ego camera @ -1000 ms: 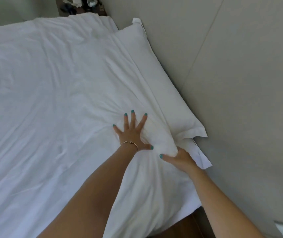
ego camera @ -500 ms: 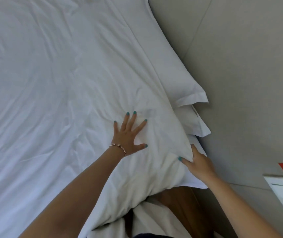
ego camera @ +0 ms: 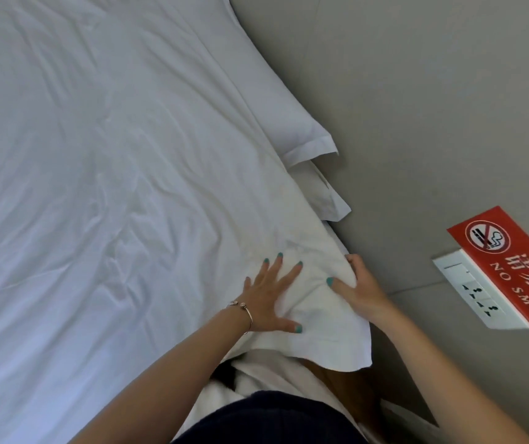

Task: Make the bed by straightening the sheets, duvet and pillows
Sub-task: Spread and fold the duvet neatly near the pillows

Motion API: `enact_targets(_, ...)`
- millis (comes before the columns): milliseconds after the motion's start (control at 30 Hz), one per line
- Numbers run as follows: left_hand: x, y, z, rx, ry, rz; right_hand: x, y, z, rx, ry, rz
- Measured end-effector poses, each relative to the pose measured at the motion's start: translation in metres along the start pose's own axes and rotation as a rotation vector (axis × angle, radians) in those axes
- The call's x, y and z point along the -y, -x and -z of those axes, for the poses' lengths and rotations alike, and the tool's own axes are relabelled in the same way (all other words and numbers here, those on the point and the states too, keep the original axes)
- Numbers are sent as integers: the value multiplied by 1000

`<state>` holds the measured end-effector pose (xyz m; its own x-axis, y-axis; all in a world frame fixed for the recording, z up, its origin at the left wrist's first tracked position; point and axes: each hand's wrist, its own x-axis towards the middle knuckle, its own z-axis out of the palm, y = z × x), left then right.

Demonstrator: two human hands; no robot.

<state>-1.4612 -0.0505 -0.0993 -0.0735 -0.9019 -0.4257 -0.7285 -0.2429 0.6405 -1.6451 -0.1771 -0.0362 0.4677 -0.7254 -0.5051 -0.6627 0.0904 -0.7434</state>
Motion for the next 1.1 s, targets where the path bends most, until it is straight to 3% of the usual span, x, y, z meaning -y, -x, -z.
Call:
enact_targets(133, -24, 23, 0, -221, -18, -196, 34, 24, -9, -156, -285, 195)
enact_targets(233, -38, 34, -10, -528, -51, -388, 55, 34, -11, -99, -436, 217)
enact_targets(300, -46, 33, -11, -685, 9, -387, 66, 41, -14, -45, -443, 232)
enact_targets(400, -42, 32, 6, -709, 143, -336, 79, 46, -14, -34, -322, 261)
enact_targets(500, -41, 36, 37, -583, 227, -217, 87, 48, -21, -8, -199, 263)
enact_targets(567, -41, 34, 57, -565, 243, -110, 91, 52, -32, -62, -2, 301)
enact_targets(600, -42, 35, 66, -566, 259, -70, 94, 57, -37, -123, 163, 417)
enact_targets(700, -46, 31, 85, -521, 244, -57, 99, 60, -41, -272, 831, 1068)
enact_targets(767, -51, 30, 87, -474, 126, -47, 107, 52, -36, -241, 1168, 1259)
enact_targets(867, -55, 40, 80, -451, 91, -107, 115, 41, -31, -197, 1425, 1208)
enact_targets(933, -55, 46, 75, -461, 141, -158, 121, 40, -28, -179, 1444, 1110)
enact_targets(1100, -64, 49, 63, -571, 162, -90, 143, 37, -30, -110, 1433, 812)
